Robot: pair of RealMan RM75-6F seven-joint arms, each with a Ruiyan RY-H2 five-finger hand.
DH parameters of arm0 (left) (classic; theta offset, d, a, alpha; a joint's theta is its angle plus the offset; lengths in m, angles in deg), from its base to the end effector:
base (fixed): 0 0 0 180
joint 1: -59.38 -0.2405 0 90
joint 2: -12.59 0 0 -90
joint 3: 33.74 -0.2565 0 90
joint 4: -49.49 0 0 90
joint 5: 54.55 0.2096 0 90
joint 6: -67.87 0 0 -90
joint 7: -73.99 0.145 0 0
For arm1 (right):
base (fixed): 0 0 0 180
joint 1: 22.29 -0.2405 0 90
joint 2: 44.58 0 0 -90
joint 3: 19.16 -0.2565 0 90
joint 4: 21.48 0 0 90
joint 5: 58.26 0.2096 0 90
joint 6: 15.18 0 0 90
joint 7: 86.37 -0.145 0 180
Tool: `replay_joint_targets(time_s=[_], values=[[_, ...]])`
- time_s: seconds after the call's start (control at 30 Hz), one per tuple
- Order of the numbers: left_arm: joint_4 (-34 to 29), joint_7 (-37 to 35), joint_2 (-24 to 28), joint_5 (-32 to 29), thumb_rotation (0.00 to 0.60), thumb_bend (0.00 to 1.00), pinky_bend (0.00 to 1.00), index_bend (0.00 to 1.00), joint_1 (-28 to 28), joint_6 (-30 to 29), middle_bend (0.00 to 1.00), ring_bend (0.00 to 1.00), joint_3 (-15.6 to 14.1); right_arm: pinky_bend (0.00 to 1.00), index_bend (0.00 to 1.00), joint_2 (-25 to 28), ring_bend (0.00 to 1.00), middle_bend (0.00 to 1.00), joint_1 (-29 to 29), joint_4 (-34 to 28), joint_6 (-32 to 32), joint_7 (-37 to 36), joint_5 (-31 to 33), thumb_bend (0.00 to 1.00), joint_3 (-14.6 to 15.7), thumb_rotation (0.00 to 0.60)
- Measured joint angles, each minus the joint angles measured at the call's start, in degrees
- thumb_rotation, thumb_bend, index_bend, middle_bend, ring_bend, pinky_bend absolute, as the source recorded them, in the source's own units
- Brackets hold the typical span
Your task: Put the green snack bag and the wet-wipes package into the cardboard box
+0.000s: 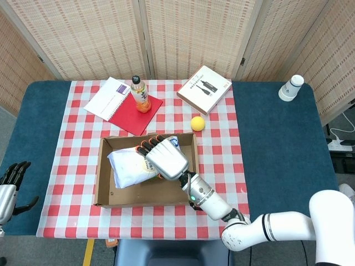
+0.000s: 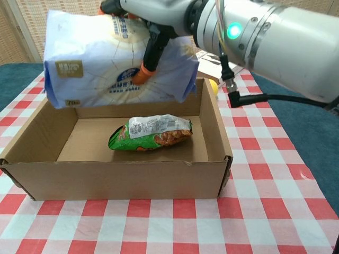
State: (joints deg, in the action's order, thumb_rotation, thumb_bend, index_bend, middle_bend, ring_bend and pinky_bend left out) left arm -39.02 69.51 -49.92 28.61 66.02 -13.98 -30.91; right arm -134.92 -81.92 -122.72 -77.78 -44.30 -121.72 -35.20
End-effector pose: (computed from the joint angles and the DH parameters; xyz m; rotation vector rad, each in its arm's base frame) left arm -0.3305 0.1932 0.1723 -1.3794 -0.9306 -0.8624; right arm 0.0325 -0.3177 -0.0005 2.0312 -0.4402 1.2426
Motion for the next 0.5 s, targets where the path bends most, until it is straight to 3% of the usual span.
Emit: replay_joint_targets(time_s=[0.03, 0.1, 0.17, 0.33, 0.5], values=[[0.01, -0.12, 0.04, -0.02, 0.6, 0.24, 0.22, 0.07, -0.02, -0.01, 0.03, 0.0, 0.02, 0.47, 0.55, -0.09, 0.32, 0.4, -0.09, 0.29, 0.43, -0.06, 0.2, 0.03, 0.17, 0.6], [0.07, -0.33, 0.11, -0.05, 0.6, 0.24, 0.22, 0.07, -0.05, 0.03, 0.03, 0.0, 0.02, 0.12, 0.16, 0.16, 0.06, 0.13, -0.2, 0.13, 1.26, 0.31, 1.84, 0.0, 0.43, 0.6], [0.13, -0.49, 0.12, -0.07, 0.6, 0.24, 0.22, 0.07, -0.01, 0.16, 0.03, 0.0, 0.03, 0.0, 0.01, 0.72, 0.0, 0.01, -0.44, -0.53, 2.19, 1.05, 4.59, 0.0, 0.48, 0.6], [0.34, -0.85, 0.15, 0.0, 0.6, 0.24, 0.22, 0.07, -0.04, 0.16, 0.03, 0.0, 0.02, 0.0, 0.0, 2.76, 0.0, 0.0, -1.18, -2.38, 4.56, 1.44, 12.28, 0.0, 0.25, 0.6], [0.49, -0.84, 0.05, 0.13, 0.6, 0.24, 0.22, 0.07, -0.04, 0.12, 0.03, 0.0, 0.0, 0.0, 0.0, 4.39, 0.0, 0.0, -1.32, -2.98, 5.37, -0.92, 9.03, 0.0, 0.33, 0.6]])
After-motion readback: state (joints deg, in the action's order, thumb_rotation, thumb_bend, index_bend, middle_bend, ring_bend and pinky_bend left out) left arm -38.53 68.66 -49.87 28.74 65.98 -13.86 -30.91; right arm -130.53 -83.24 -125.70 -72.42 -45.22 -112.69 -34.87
